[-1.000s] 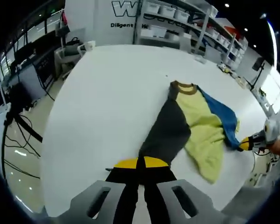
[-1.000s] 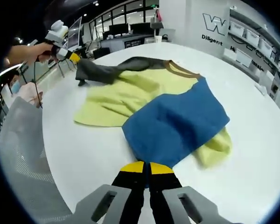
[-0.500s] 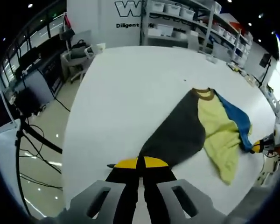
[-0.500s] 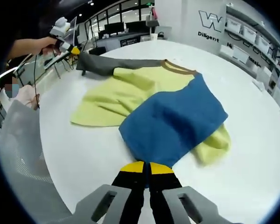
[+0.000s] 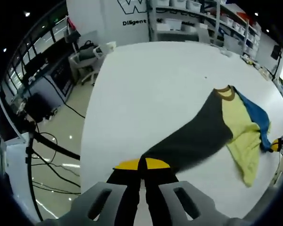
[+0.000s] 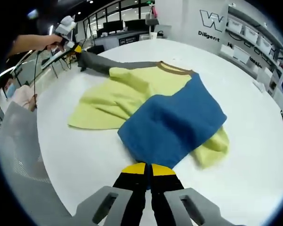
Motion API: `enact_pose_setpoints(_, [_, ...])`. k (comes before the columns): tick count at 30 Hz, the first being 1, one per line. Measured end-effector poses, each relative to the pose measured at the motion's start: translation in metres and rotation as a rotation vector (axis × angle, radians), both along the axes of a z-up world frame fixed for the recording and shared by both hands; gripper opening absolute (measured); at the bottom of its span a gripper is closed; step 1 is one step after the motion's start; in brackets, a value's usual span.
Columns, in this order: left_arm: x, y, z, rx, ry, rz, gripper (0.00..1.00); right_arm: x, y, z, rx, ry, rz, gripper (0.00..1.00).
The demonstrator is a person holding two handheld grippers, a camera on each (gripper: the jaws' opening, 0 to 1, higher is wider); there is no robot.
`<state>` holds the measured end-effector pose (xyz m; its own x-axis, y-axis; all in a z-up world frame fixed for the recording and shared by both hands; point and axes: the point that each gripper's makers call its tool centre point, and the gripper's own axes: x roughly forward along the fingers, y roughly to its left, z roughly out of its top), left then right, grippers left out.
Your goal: Fold the garment on the visible template until the final outline fits inside the template.
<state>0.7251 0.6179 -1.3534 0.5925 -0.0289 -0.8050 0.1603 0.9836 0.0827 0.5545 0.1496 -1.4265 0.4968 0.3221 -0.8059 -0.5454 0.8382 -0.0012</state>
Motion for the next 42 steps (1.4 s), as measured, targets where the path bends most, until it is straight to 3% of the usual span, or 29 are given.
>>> enact_pose_setpoints(6, [0.005,-0.002,-0.020,0.024,0.043,-0.050,0.00,0.000,0.000,-0.002,-0.008,0.009,-0.012,0.00])
enact_pose_setpoints(12, [0.011,-0.001,-0.028,0.067,0.035,-0.124,0.04,-0.001,0.002,-0.006,-0.015,0.022,-0.020,0.00])
enact_pose_setpoints(17, [0.009,0.019,-0.025,0.092,0.002,-0.127,0.20,0.001,0.004,-0.008,-0.017,0.027,-0.027,0.00])
enact_pose_setpoints(20, [-0.001,0.035,-0.031,0.106,0.023,-0.121,0.21,0.001,0.006,-0.009,-0.018,0.029,-0.028,0.00])
enact_pose_setpoints(23, [-0.009,0.039,-0.042,0.078,0.045,-0.118,0.21,0.000,0.008,-0.010,-0.018,0.031,-0.028,0.00])
enact_pose_setpoints(30, [-0.014,0.021,-0.055,0.051,0.049,-0.165,0.23,-0.002,0.009,-0.012,-0.027,0.037,-0.025,0.00])
enact_pose_setpoints(36, [-0.010,-0.002,-0.074,0.048,0.067,-0.268,0.26,-0.002,0.009,-0.011,-0.025,0.036,-0.036,0.00])
enact_pose_setpoints(40, [-0.017,-0.004,-0.086,0.077,0.119,-0.300,0.13,-0.006,0.007,-0.011,-0.028,0.036,-0.040,0.00])
enact_pose_setpoints(42, [-0.016,-0.003,-0.087,0.087,0.106,-0.316,0.08,-0.008,0.005,-0.010,-0.025,0.043,-0.048,0.00])
